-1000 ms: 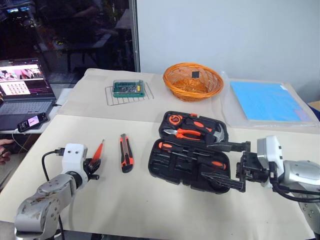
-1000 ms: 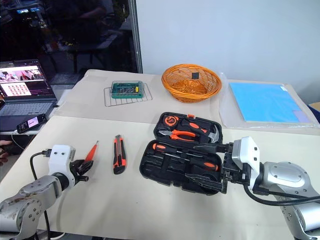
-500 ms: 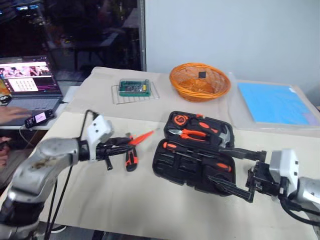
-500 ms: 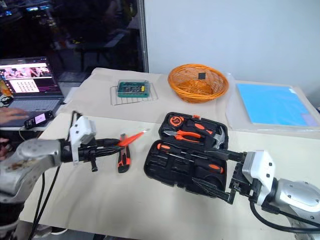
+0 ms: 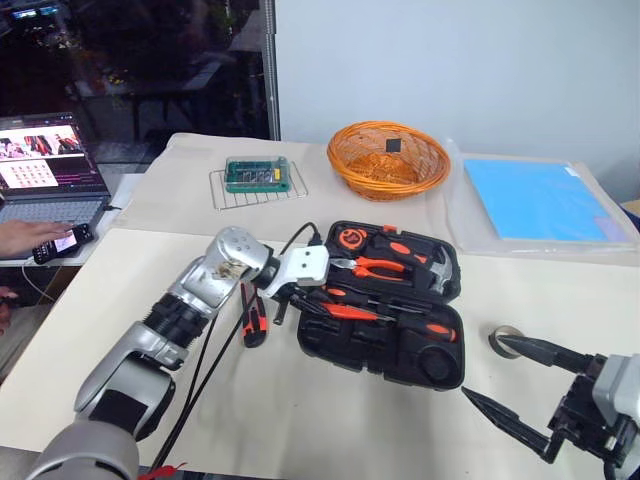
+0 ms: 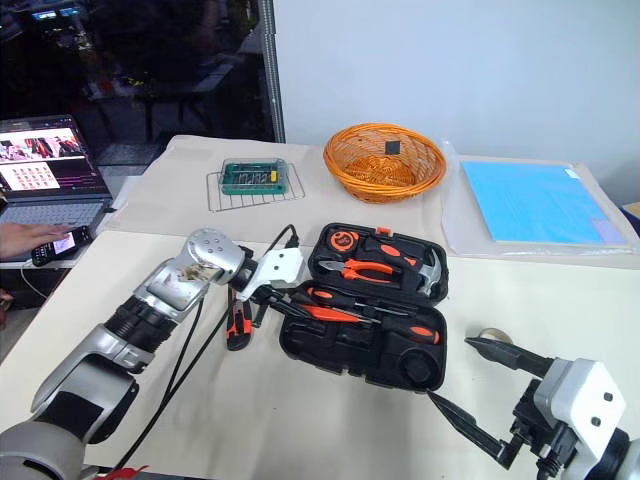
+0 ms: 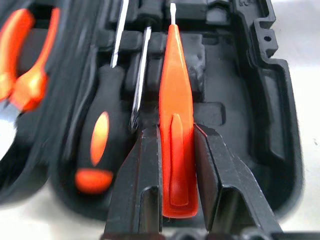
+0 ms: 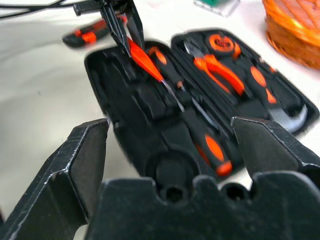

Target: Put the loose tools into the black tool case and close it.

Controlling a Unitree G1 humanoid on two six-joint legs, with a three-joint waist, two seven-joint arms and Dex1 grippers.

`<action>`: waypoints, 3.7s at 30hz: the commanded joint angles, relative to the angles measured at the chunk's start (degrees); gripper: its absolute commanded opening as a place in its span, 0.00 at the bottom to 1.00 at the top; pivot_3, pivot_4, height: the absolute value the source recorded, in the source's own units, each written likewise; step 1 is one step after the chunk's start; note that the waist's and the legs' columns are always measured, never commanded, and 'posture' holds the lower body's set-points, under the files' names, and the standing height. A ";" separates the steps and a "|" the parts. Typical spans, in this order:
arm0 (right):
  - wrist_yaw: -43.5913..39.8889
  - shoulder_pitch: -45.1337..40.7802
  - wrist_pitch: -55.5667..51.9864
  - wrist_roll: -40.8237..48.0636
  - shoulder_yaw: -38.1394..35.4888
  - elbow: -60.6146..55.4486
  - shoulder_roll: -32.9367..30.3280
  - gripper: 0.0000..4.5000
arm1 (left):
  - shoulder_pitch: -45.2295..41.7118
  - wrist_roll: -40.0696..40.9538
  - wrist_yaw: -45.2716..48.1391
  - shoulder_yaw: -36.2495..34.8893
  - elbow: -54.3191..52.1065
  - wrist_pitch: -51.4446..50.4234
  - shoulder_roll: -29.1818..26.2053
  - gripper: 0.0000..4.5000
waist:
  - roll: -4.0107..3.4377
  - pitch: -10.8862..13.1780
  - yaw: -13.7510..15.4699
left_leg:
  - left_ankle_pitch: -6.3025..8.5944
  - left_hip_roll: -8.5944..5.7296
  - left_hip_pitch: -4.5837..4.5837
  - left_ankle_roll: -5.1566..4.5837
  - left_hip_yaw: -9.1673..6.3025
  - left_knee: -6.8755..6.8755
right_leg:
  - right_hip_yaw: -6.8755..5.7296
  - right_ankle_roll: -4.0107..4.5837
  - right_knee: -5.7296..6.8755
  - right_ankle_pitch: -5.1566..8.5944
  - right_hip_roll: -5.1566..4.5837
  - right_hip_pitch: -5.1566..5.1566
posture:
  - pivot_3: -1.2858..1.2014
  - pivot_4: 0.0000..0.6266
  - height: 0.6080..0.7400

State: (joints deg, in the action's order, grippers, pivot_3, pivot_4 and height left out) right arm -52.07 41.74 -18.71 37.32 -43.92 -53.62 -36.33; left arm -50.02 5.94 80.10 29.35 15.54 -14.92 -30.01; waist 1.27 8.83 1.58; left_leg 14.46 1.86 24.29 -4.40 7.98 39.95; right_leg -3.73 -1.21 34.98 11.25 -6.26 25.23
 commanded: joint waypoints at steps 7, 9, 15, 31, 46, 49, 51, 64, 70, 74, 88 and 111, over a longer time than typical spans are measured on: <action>-4.48 -3.99 0.49 2.88 -3.43 3.46 -6.24 1.00 | -3.37 -7.13 0.55 2.13 4.75 2.74 2.85 0.10 | -0.01 0.00 0.03 | 0.00 -0.01 -0.01 0.00 -0.10 0.19 | -0.01 0.02 0.03 -0.03 -0.06 -0.07 | 0.52 0.24 1.00; -4.29 -4.53 0.15 3.13 -3.19 3.38 -6.68 1.00 | -3.50 -8.15 0.51 2.23 5.24 2.86 3.03 0.10 | -0.01 0.00 0.06 | 0.00 -0.01 -0.01 0.00 -0.14 0.17 | -0.04 0.02 0.04 -0.03 -0.04 -0.07 | 0.52 0.24 1.00; -3.74 -5.11 -0.50 3.46 -2.42 2.54 -6.79 1.00 | -4.04 -9.99 0.47 2.08 7.16 3.48 3.94 0.10 | -0.01 0.00 0.54 | 0.00 -0.02 0.01 -0.03 -0.17 0.16 | -0.04 0.01 0.03 -0.03 -0.01 -0.09 | 0.52 0.24 1.00; -3.13 -7.85 -0.50 2.40 0.61 3.93 -7.07 1.00 | 1.34 8.36 0.16 -13.41 -4.01 -12.68 5.80 0.21 | -0.02 0.00 0.49 | 0.03 0.01 0.03 -0.09 -0.18 0.29 | -0.01 -0.04 0.10 -0.04 0.00 -0.10 | 0.52 0.24 1.00; -3.10 -6.40 -1.83 3.30 -1.20 2.72 -7.71 1.00 | 11.08 -4.23 -16.69 -3.37 1.85 -8.36 11.46 0.01 | -0.05 -0.06 0.72 | 0.04 -0.03 -0.12 -0.13 -0.26 0.48 | -0.01 -0.08 0.08 -0.16 -0.04 -0.35 | 0.52 0.24 1.00; -3.44 -6.10 -1.86 3.27 -1.38 2.83 -7.79 1.00 | 11.67 -4.47 -17.57 -3.16 2.55 -8.20 11.84 0.01 | -0.05 -0.20 0.71 | 0.05 -0.01 -0.21 -0.13 -0.26 0.48 | -0.02 -0.08 0.06 -0.15 -0.08 -0.44 | 0.52 0.24 1.00; -3.66 -6.19 -1.70 3.11 -1.08 3.22 -7.83 1.00 | 11.58 -3.91 -18.23 -3.78 2.75 -9.61 12.23 0.01 | -0.08 -0.30 0.69 | 0.06 0.02 -0.33 -0.11 -0.27 0.47 | -0.02 -0.08 0.05 -0.15 -0.09 -0.54 | 0.52 0.24 1.00; -3.05 -17.59 -1.43 5.11 9.62 6.39 -8.93 1.00 | 21.18 11.35 -37.68 -31.63 -28.23 -27.77 10.55 0.33 | -0.10 -0.30 -0.91 | 0.04 0.07 -0.45 -0.09 -0.31 0.23 | 0.00 -0.04 0.04 -0.12 -0.20 -0.56 | 0.52 0.24 1.00; -5.07 -24.63 -1.90 6.60 13.97 9.95 -11.98 1.00 | 30.03 9.61 -56.03 -39.04 -46.61 -48.34 14.44 0.82 | 0.05 -0.21 -0.50 | 0.08 -0.05 -0.50 -0.15 -0.31 0.10 | 0.01 -0.01 0.01 -0.12 -0.24 -0.65 | 0.52 0.24 1.00; -7.59 -29.53 -2.47 8.06 15.64 13.07 -14.56 1.00 | 32.32 6.20 -65.21 -37.19 -51.73 -57.59 16.74 0.98 | 0.22 -0.11 0.03 | 0.16 -0.07 -0.54 0.05 -0.31 0.13 | 0.00 -0.13 0.00 -0.05 -0.25 -0.72 | 0.52 0.24 1.00; -11.49 -35.84 -2.55 7.22 17.45 18.70 -17.08 1.00 | 39.57 3.29 -72.25 -33.20 -46.88 -54.01 19.17 0.60 | 0.23 -0.11 0.61 | 0.25 -0.02 -0.58 0.45 -0.30 0.03 | -0.01 0.34 0.01 -0.29 -0.24 -0.63 | 0.52 0.24 1.00; -8.84 -15.92 -3.50 9.39 2.11 8.40 -11.18 1.00 | 7.65 6.49 0.72 -4.22 -17.00 -1.58 -3.62 0.39 | 0.12 -0.05 0.99 | 0.00 -0.11 0.04 -0.07 -0.08 0.14 | -0.11 0.27 -0.04 -0.24 -0.15 -0.10 | 0.52 0.24 1.00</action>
State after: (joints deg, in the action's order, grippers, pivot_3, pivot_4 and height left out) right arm -60.91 24.95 -21.86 45.50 -38.21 -43.59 -47.87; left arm -40.37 14.02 79.70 24.08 -3.14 -19.30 -34.56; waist 1.39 8.78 2.56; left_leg 14.46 1.76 24.31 -4.47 7.89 40.08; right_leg -3.83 -0.97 34.95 11.03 -6.39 25.13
